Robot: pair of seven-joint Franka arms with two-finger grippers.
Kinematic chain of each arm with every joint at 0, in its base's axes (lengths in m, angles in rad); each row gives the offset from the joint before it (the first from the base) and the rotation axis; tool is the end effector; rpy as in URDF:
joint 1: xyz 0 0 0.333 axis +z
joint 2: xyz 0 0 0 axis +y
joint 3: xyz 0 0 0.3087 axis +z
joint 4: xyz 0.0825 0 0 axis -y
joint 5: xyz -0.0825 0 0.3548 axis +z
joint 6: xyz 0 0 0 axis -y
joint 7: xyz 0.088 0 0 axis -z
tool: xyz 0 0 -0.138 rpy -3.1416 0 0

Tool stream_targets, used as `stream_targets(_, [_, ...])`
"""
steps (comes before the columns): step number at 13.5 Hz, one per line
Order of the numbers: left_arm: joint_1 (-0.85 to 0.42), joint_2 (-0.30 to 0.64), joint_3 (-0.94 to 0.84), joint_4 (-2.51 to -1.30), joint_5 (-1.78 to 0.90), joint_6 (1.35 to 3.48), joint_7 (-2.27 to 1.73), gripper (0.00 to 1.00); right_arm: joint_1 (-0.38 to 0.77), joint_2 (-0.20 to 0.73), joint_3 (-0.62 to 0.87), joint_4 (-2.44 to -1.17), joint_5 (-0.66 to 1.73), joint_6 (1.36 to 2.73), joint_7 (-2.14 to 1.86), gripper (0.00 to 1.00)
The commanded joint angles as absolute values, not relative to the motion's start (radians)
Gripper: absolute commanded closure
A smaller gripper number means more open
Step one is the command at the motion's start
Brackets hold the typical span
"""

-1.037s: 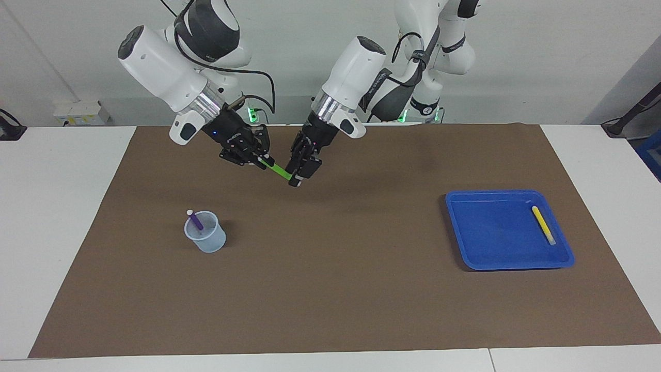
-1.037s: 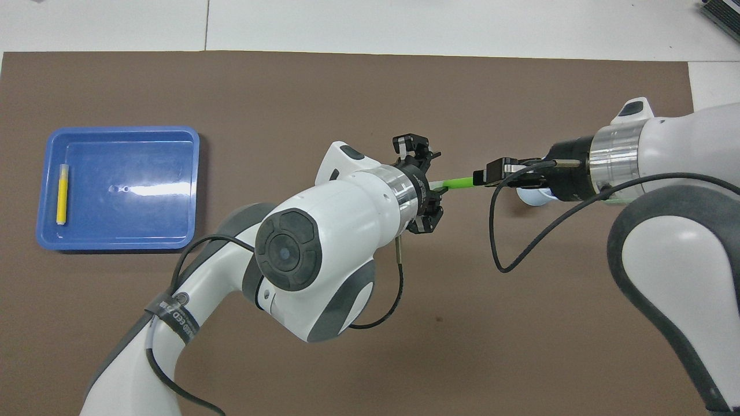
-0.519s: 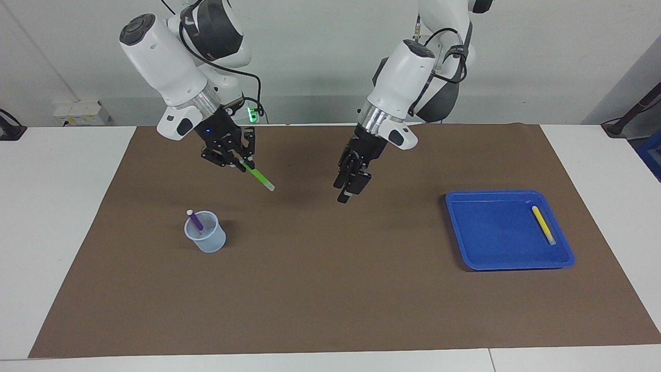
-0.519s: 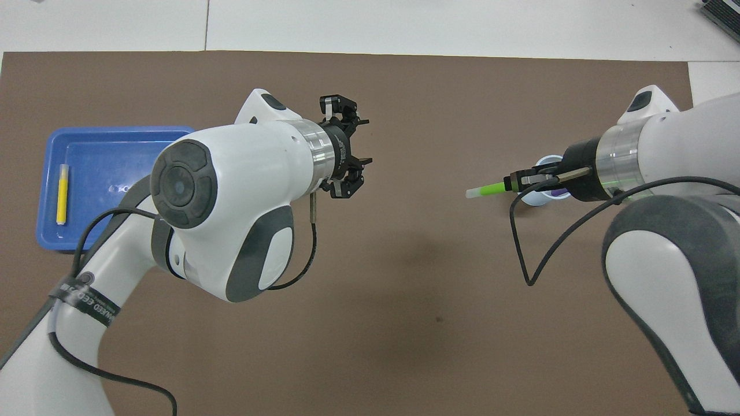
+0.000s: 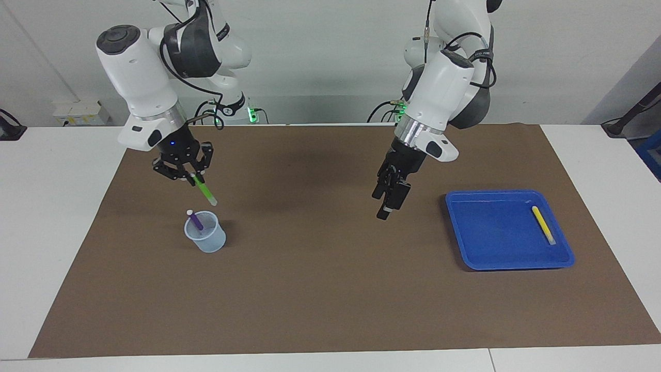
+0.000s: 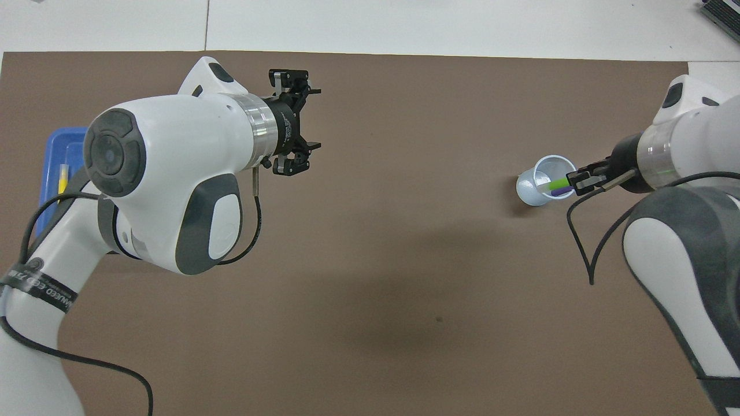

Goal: Transfer and insert pens with both arms
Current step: 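Open the left gripper and withdraw while the right gripper carries the pen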

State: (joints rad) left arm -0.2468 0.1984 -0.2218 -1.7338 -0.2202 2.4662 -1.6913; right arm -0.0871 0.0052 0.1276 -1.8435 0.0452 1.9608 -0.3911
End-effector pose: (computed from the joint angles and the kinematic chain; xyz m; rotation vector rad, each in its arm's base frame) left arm 0.5810 -0.2872 0.5006 1.9839 1.6262 0.0743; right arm 0.5502 0.0264 0.4961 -3.0457 -0.6439 -0.1838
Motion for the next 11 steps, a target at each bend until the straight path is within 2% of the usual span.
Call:
stream_targets(1, [-0.181, 0.169, -0.227, -1.755, -0.221, 2.389, -1.546, 0.00, -0.113, 0.020, 0.137, -1.890, 0.018, 2.025, -0.430, 1.00])
stream_targets(6, [-0.074, 0.153, -0.227, -1.753, -0.221, 2.258, -1.223, 0.00, -0.115, 0.080, 0.138, -1.891, 0.002, 2.077, -0.417, 1.00])
stream_targets(8, [-0.028, 0.144, -0.225, -1.753, -0.221, 2.177, -0.953, 0.00, -0.126, 0.106, 0.138, -1.908, 0.002, 2.110, -0.382, 0.98])
stream_targets(9, [0.007, 0.140, -0.225, -1.753, -0.221, 2.137, -0.822, 0.00, -0.127, 0.109, 0.138, -1.917, 0.002, 2.129, -0.371, 0.88])
stream_targets(10, [0.033, 0.132, -0.224, -1.755, -0.219, 2.100, -0.690, 0.00, -0.126, 0.109, 0.138, -1.919, 0.002, 2.128, -0.364, 0.62])
stream_targets(11, [0.075, 0.126, -0.224, -1.764, -0.219, 2.082, -0.592, 0.00, -0.129, 0.109, 0.138, -1.919, 0.002, 2.126, -0.354, 0.32])
